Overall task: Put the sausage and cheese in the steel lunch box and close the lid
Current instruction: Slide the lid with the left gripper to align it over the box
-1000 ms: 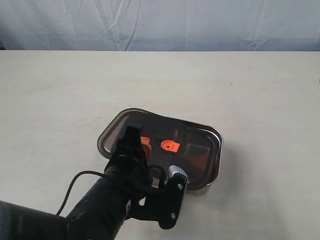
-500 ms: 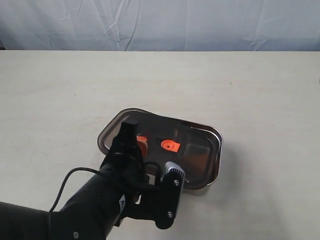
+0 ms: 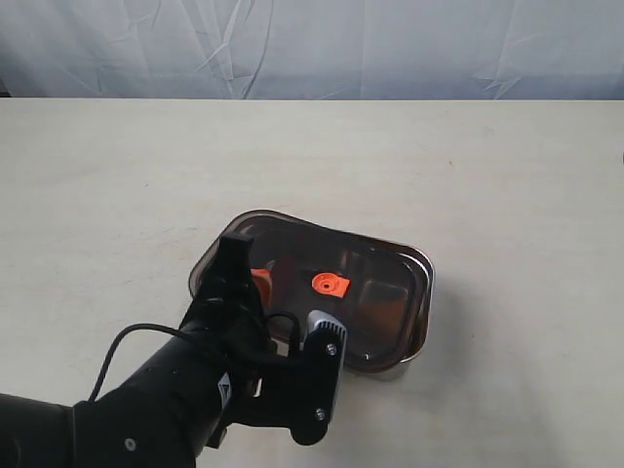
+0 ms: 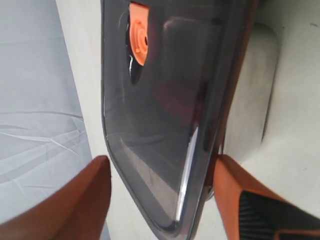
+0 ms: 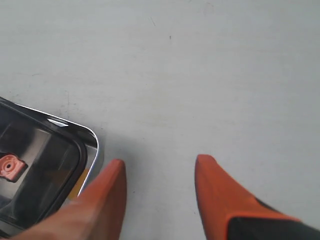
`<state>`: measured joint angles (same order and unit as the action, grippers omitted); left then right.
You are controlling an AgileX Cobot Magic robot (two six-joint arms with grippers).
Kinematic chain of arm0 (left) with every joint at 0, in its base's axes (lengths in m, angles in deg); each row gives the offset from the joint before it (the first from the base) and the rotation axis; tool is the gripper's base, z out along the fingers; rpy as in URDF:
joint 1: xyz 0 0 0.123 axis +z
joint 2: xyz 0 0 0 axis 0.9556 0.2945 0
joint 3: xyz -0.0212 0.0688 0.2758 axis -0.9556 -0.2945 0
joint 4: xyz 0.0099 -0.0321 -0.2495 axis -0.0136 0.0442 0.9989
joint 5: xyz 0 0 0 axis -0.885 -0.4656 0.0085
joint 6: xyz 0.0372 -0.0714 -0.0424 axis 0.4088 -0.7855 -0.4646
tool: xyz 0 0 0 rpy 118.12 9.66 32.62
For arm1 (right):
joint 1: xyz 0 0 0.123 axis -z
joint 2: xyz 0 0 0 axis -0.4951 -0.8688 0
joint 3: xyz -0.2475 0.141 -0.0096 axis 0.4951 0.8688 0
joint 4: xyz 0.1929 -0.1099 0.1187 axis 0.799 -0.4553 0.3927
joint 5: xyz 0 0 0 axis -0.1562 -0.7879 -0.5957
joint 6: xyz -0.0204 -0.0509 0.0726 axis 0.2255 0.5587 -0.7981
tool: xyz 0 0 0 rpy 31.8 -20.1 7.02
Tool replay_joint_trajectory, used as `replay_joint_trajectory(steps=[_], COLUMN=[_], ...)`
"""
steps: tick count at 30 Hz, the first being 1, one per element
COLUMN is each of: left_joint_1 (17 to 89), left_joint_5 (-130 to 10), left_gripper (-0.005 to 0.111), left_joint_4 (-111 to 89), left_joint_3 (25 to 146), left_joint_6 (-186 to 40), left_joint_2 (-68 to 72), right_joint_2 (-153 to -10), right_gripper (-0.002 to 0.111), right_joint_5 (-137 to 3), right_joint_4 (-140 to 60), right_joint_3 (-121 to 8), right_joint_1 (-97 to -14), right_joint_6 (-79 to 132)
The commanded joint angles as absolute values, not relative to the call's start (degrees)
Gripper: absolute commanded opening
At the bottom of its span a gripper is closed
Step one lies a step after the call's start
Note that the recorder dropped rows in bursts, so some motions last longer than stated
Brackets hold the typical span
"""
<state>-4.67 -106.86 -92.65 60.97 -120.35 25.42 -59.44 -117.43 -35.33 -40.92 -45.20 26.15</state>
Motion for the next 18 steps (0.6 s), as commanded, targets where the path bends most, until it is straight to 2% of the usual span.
replay_joint_trajectory(steps=[1, 18], left_joint_1=[-4.9, -4.9], left_joint_5=[-108.6, -110.4], left_gripper=[0.058, 0.058], left_joint_4=[-91.8, -88.2], left_joint_3=[60.9, 60.9], left_joint_6=[-119.4, -117.8], left_joint_2=[24.8, 21.2], right_joint_2=[-59.1, -59.1], right_gripper=[0.044, 0.044], right_joint_5=[-117.1, -117.1], right_joint_4=[-35.4, -35.2], right_joint_3=[-40.9, -40.9], right_joint_1=[-45.2, -45.2], right_joint_6=[26.2, 26.2])
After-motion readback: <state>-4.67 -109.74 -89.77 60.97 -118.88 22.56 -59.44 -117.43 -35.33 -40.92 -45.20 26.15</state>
